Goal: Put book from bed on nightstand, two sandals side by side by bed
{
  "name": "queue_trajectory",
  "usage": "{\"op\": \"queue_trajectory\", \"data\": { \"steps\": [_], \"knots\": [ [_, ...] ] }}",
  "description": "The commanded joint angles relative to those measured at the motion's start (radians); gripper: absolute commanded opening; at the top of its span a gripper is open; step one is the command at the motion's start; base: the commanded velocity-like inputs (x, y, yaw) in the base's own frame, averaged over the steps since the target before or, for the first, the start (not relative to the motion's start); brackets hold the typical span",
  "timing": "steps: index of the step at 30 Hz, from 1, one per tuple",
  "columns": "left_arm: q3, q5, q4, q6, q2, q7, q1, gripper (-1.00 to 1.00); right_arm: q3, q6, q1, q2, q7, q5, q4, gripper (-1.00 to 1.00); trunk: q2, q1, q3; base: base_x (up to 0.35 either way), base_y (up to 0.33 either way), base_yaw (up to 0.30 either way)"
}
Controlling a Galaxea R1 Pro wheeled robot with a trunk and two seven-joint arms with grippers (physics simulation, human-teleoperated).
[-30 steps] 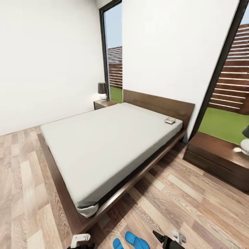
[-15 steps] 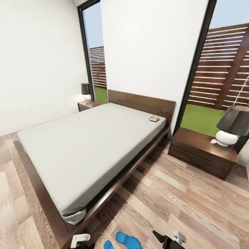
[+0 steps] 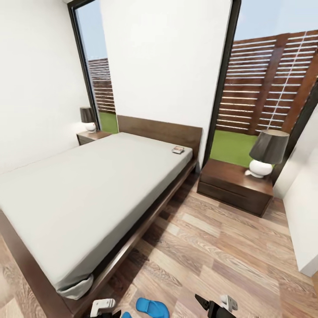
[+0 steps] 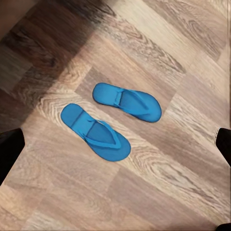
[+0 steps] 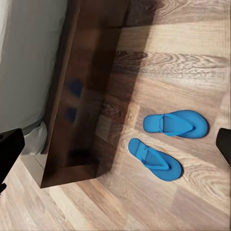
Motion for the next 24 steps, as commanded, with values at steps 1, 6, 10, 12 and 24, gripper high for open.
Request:
{"op": "queue_trajectory", "data": {
  "steps": [1, 6, 10, 12, 24],
  "knots": [
    [0.008, -0.009, 0.000, -0.003, 0.000, -0.003, 0.000, 1.00, 0.001, -0.009, -0.002, 0.000, 0.004, 0.000, 0.005, 1.00, -0.001, 0.000, -0.001, 0.000, 0.000, -0.283],
    [0.008, -0.009, 0.000, -0.003, 0.000, -0.003, 0.000, 1.00, 0.001, -0.009, -0.002, 0.000, 0.004, 0.000, 0.005, 1.00, -0.001, 0.000, -0.001, 0.000, 0.000, -0.283],
    [0.008, -0.009, 0.000, -0.003, 0.000, -0.003, 0.000, 1.00, 0.001, -0.009, -0.002, 0.000, 0.004, 0.000, 0.005, 1.00, -0.001, 0.000, -0.001, 0.000, 0.000, -0.283],
    [0.008, -0.009, 0.000, -0.003, 0.000, -0.003, 0.000, 1.00, 0.001, -0.009, -0.002, 0.000, 0.004, 0.000, 0.005, 1.00, -0.001, 0.000, -0.001, 0.000, 0.000, -0.283],
    [0.008, -0.009, 0.000, -0.003, 0.000, -0.003, 0.000, 1.00, 0.001, -0.009, -0.002, 0.000, 0.004, 0.000, 0.005, 1.00, -0.001, 0.000, -0.001, 0.000, 0.000, -0.283]
  ]
}}
